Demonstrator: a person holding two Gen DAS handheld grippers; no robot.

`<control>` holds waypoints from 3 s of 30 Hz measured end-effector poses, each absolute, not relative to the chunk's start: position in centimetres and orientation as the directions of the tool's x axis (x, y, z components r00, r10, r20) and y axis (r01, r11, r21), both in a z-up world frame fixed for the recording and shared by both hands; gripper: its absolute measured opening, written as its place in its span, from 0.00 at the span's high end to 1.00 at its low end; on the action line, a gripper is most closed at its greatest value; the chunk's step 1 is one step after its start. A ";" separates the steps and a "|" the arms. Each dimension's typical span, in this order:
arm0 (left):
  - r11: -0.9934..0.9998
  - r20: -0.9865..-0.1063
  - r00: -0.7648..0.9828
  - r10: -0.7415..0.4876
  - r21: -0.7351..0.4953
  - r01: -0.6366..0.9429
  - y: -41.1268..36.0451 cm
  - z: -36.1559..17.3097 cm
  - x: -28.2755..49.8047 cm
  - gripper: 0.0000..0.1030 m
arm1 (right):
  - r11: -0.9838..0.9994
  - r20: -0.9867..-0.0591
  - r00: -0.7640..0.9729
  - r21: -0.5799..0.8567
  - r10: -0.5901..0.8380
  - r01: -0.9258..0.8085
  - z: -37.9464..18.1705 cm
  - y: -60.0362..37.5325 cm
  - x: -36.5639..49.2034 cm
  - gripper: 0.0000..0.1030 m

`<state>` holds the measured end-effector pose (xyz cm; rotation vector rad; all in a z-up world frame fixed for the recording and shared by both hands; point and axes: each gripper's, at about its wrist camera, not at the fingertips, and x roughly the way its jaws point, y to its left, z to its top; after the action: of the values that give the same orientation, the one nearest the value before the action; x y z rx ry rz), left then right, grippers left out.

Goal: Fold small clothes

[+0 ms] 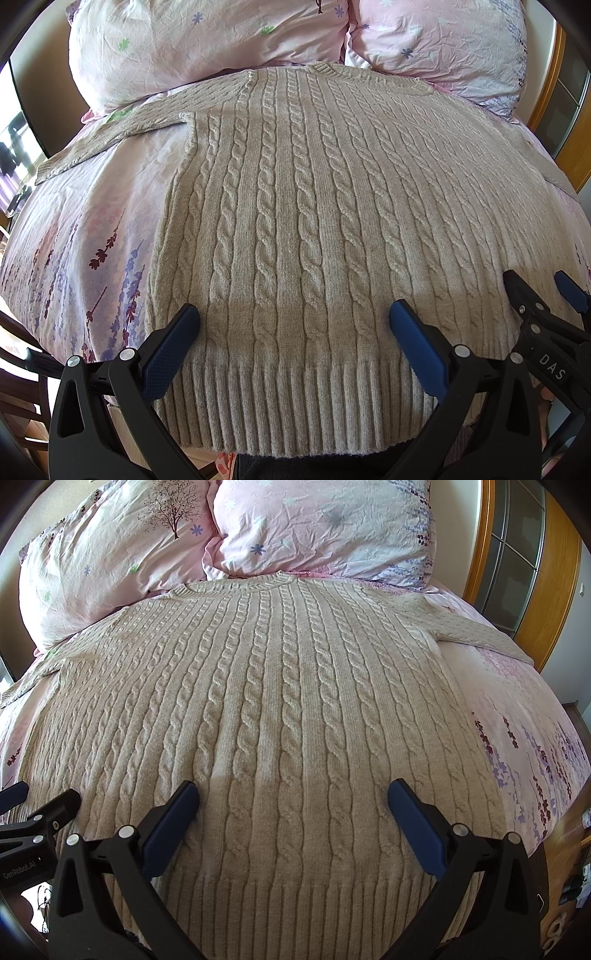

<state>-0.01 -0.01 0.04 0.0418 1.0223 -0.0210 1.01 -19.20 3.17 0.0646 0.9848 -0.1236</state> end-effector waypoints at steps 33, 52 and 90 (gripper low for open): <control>0.972 -0.638 0.748 -0.181 -0.230 0.039 9.5 6.0 5.4 0.01 | 0.718 -0.729 0.671 0.393 -0.138 0.575 9.8 -53.0 8.0 0.54; 0.812 -0.562 0.827 -0.001 -0.483 -0.327 29.5 6.6 10.2 0.07 | 0.722 -0.602 0.776 0.450 -0.190 0.526 8.7 -55.7 16.4 0.94; 0.800 -0.435 0.892 -0.124 -0.575 -0.169 29.6 10.8 18.8 0.95 | 0.940 -0.681 0.683 0.340 0.265 -0.026 7.6 -34.5 15.2 0.31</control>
<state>18.83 29.62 10.83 -0.6491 0.4769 0.0254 15.19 -34.46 7.63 0.3172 0.8059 0.1664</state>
